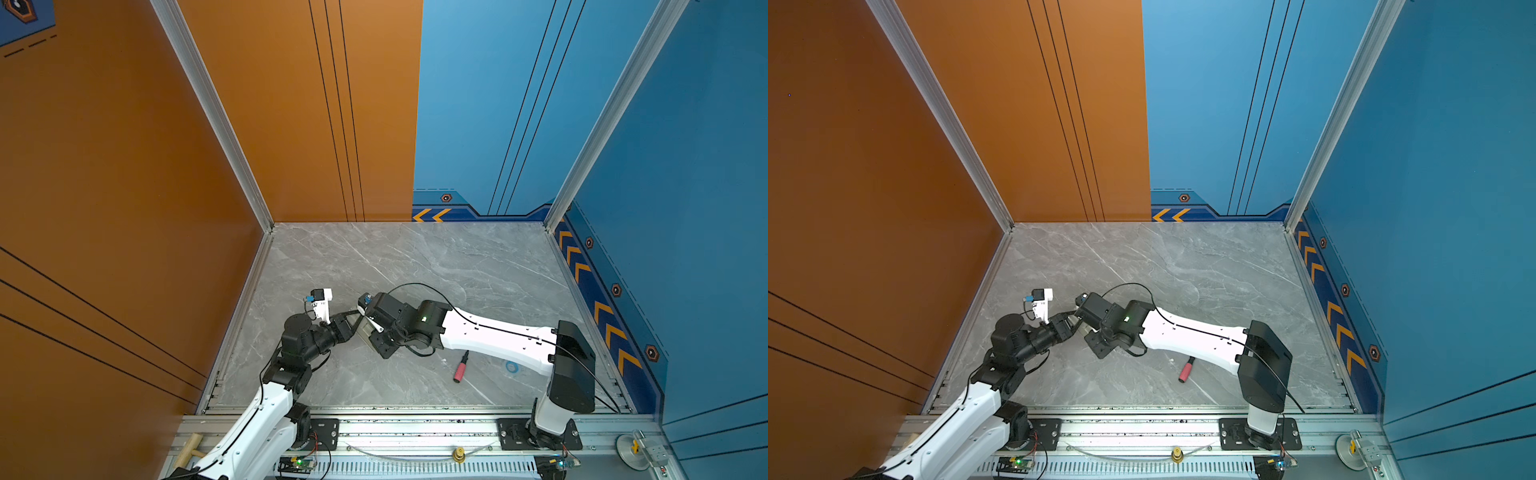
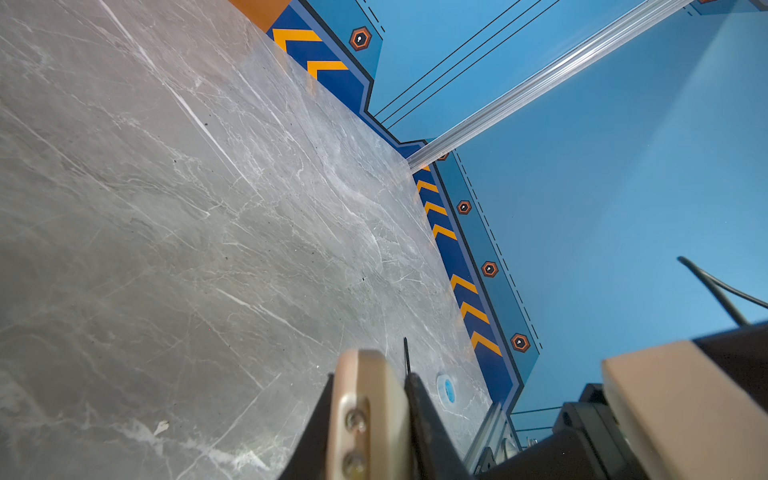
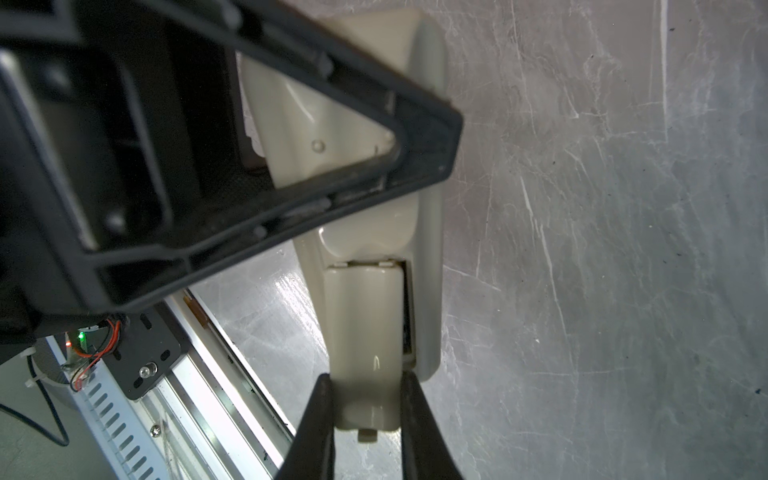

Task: Load the batteries into the remote control

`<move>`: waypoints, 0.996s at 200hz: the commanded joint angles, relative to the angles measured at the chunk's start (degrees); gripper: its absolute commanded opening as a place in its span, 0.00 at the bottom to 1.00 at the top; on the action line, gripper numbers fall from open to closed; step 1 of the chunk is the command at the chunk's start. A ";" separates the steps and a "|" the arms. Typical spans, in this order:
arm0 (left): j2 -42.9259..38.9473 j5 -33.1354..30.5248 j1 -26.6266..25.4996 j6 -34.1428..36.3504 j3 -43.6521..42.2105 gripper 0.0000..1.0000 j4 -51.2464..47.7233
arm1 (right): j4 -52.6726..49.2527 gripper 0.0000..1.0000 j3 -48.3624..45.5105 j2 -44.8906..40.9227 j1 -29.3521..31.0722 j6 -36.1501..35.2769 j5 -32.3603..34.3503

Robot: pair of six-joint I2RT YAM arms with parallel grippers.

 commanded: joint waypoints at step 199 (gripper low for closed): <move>-0.96 3.47 -0.67 0.00 -0.50 0.00 2.14 | -0.95 0.07 1.23 1.10 -0.43 -1.95 2.19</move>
